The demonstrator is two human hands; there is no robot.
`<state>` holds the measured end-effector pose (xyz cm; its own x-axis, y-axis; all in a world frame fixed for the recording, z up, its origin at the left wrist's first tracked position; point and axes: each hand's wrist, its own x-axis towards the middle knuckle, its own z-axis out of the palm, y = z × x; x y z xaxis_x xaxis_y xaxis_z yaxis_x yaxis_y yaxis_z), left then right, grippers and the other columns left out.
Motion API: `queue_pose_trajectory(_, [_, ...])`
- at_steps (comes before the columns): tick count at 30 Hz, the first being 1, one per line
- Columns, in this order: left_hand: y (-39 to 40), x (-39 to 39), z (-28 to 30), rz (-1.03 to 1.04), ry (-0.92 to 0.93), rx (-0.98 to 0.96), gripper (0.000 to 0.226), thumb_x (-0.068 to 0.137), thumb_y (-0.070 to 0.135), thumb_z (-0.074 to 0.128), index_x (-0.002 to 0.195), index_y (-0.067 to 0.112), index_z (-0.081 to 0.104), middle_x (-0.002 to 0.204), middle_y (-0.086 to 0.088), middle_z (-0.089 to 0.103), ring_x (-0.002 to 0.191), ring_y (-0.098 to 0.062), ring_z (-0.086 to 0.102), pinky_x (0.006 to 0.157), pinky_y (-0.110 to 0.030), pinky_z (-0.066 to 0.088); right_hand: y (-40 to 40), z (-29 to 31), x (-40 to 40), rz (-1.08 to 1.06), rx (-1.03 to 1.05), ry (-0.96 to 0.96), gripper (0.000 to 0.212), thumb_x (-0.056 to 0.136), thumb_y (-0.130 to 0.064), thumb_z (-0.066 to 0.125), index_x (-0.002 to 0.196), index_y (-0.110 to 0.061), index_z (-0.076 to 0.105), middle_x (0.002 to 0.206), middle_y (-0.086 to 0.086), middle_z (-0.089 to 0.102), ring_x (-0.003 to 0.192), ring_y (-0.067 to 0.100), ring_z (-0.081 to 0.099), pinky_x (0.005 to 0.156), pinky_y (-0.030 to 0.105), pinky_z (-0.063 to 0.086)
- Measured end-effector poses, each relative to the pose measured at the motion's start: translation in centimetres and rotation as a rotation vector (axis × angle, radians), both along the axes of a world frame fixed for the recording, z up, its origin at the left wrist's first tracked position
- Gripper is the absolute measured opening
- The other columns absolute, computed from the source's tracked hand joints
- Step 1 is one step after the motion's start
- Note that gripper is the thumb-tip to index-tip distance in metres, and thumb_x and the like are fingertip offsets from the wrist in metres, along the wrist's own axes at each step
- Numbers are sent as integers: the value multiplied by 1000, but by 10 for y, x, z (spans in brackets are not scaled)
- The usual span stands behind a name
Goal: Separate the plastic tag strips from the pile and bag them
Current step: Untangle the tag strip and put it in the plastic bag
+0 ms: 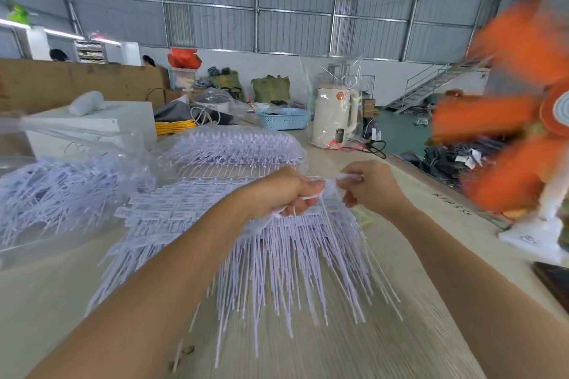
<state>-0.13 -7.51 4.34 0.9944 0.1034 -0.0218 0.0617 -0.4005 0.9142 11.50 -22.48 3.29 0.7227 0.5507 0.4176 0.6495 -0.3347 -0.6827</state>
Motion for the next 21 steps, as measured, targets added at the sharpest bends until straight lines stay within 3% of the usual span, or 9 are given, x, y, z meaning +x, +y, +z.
queue_pose_trajectory(3, [9,-6,0,-11,28,85,29,99,25,44,78,16,61,72,-5,58,50,-13,48,48,-23,39,-8,10,1,50,315,525,3,88,-1,60,88,2,60,69,10,56,45,10,55,39,17,43])
queue_pose_trajectory(5, [11,-6,-2,-9,68,124,18,99,17,44,86,19,56,79,-7,57,50,-14,48,50,-25,39,-9,20,-3,141,336,714,4,89,-2,58,86,-4,60,74,6,58,52,9,54,36,14,35])
queue_pose_trajectory(8, [13,-2,-9,12,38,263,15,96,13,49,83,18,54,80,-8,54,56,-15,43,57,-29,37,-3,30,-17,263,104,674,11,88,-5,59,81,-9,65,79,2,66,65,12,60,50,21,48])
queue_pose_trajectory(10, [11,-1,-13,36,-11,272,13,95,14,53,83,18,55,77,-3,54,59,-13,43,57,-26,36,7,30,-28,277,-74,553,15,87,-8,62,73,-10,67,78,6,63,73,17,58,67,31,52])
queue_pose_trajectory(11, [12,-1,-14,49,-28,252,11,94,14,55,84,19,55,77,-2,55,61,-12,44,56,-25,36,12,28,-34,270,-120,517,15,86,-12,65,71,-9,67,76,6,63,72,18,57,69,34,52])
queue_pose_trajectory(15, [16,-3,-16,42,-83,181,17,88,8,61,93,23,52,80,0,55,68,-9,50,60,-20,38,27,16,-44,310,-51,650,6,85,-8,66,81,-4,65,71,8,69,63,18,68,63,32,59])
queue_pose_trajectory(18, [25,-6,-18,73,-93,143,26,85,9,67,103,20,52,85,0,58,75,-8,56,67,-17,45,29,12,-43,312,24,579,2,84,-2,65,84,-4,65,65,8,68,56,13,66,57,23,56])
queue_pose_trajectory(21, [29,-10,-17,105,-83,233,6,85,17,68,86,16,62,82,-1,62,81,-14,60,83,-31,48,29,12,-40,288,38,489,8,86,1,63,91,-4,64,58,6,62,51,10,60,56,20,53])
